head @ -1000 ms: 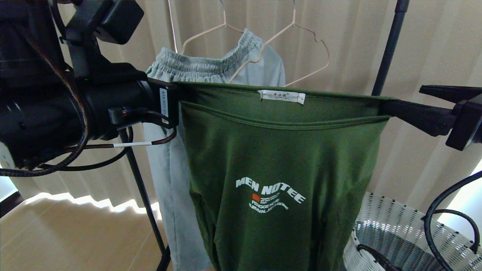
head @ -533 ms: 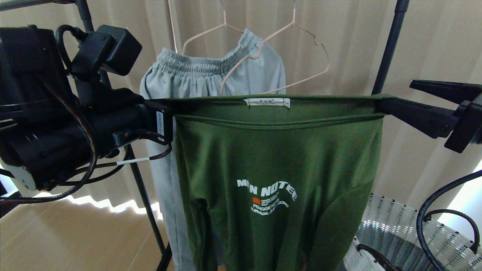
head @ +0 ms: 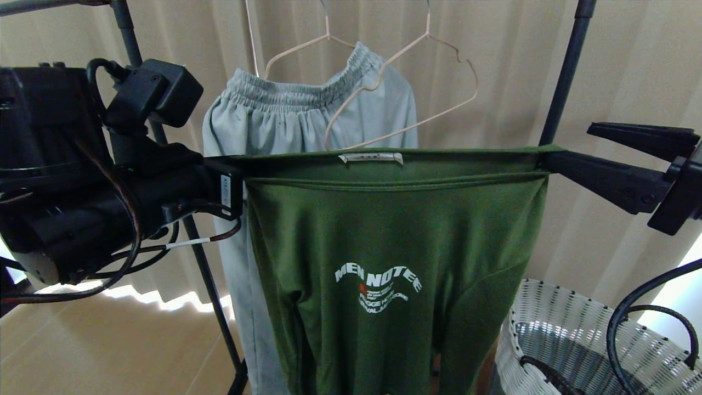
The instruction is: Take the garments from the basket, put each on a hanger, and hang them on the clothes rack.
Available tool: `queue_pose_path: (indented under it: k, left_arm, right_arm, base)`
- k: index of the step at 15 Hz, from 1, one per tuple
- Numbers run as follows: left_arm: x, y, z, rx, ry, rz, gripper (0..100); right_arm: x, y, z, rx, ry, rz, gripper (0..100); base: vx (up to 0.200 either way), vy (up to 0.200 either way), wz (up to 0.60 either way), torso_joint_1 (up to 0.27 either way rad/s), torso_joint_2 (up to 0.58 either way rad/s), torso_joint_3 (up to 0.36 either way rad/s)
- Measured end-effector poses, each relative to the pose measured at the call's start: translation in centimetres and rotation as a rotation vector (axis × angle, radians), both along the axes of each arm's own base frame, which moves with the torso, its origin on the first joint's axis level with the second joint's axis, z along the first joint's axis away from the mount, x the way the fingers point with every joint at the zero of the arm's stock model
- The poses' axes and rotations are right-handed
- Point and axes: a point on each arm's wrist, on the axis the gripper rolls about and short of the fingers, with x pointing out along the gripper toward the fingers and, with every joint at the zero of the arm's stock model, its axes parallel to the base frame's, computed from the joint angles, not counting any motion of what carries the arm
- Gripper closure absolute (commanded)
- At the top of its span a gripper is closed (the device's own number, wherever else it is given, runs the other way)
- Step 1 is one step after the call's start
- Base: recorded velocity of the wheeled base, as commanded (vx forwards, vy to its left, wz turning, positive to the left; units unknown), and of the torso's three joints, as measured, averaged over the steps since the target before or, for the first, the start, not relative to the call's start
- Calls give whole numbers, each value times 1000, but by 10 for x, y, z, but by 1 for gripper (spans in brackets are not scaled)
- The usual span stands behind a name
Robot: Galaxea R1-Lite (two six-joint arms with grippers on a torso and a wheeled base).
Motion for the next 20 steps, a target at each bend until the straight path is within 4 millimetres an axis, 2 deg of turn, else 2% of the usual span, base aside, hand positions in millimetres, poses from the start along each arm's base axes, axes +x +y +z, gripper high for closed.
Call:
queue_pose_path:
  k: [5, 10, 13, 16, 20]
  left_arm:
    - [2, 5, 0, 2, 1, 22, 100]
    - [-8, 11, -2, 5, 2, 24, 100]
    - [-32, 23, -11, 19, 11, 20, 100]
    - [-67, 43, -40, 34, 67, 22, 100]
    - [-97, 64, -58, -55, 95, 64, 100]
  right_arm:
    - [-10, -3, -4, 1, -8, 82, 0]
    - [-10, -8, -7, -18, 2, 27, 0]
    - [-4, -24, -25, -151, 13, -158, 0]
    - [-4, -38, -49, -242, 68, -332, 0]
    - [-7, -45, -53, -242, 45, -379, 0]
  base:
    - [0, 0, 0, 0, 0, 0]
    - [0, 0, 0, 0, 0, 0]
    - [0, 0, 0, 0, 0, 0]
    - [0, 0, 0, 0, 0, 0]
    - [0, 0, 0, 0, 0, 0]
